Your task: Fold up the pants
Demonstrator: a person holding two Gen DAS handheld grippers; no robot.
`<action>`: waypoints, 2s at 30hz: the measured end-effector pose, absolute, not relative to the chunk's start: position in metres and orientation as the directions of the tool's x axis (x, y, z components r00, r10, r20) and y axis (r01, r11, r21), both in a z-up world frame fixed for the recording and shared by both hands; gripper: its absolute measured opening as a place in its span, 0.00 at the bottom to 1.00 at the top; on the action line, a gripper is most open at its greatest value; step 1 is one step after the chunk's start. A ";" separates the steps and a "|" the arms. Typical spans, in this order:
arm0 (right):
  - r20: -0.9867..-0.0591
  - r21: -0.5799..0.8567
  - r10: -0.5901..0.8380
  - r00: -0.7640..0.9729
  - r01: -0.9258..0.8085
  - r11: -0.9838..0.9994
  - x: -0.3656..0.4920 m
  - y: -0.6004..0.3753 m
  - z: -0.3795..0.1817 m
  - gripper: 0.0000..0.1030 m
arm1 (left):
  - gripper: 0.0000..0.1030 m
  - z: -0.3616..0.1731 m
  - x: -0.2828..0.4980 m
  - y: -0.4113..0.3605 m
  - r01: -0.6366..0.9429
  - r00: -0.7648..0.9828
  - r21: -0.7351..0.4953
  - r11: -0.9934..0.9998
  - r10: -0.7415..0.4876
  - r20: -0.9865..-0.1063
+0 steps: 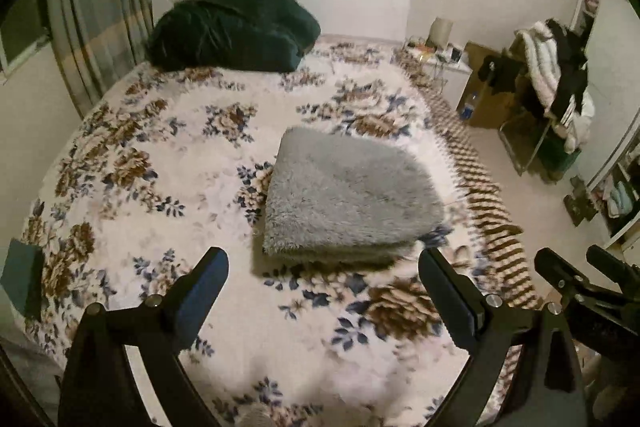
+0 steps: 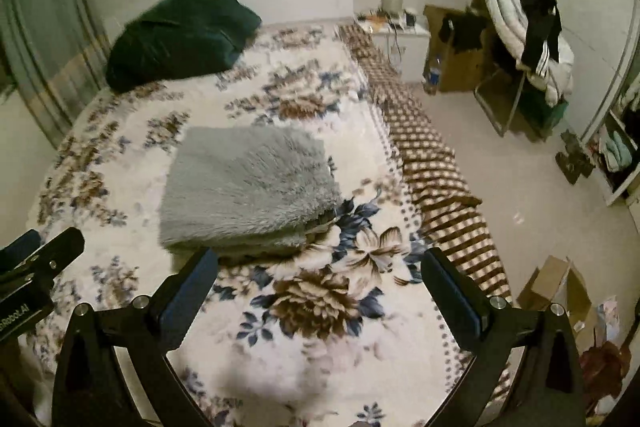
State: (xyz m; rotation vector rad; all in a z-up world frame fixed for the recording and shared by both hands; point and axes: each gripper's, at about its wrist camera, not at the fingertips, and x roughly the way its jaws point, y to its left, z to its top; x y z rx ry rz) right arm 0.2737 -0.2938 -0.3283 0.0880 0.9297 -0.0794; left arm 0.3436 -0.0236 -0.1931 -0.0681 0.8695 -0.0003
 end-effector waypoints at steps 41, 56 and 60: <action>-0.647 0.050 0.019 0.762 0.018 0.999 0.012 -0.283 -0.070 1.00 | 1.00 -0.035 0.144 -0.024 -0.080 0.753 -0.013 0.997 0.052 -0.656; -0.654 0.053 0.045 0.755 -0.014 0.999 0.025 -0.281 -0.073 1.00 | 1.00 -0.034 0.141 -0.023 -0.095 0.754 -0.003 0.995 0.070 -0.654; -0.656 0.049 0.043 0.754 -0.015 0.999 0.026 -0.279 -0.074 1.00 | 1.00 -0.033 0.141 -0.023 -0.097 0.753 -0.001 0.995 0.073 -0.654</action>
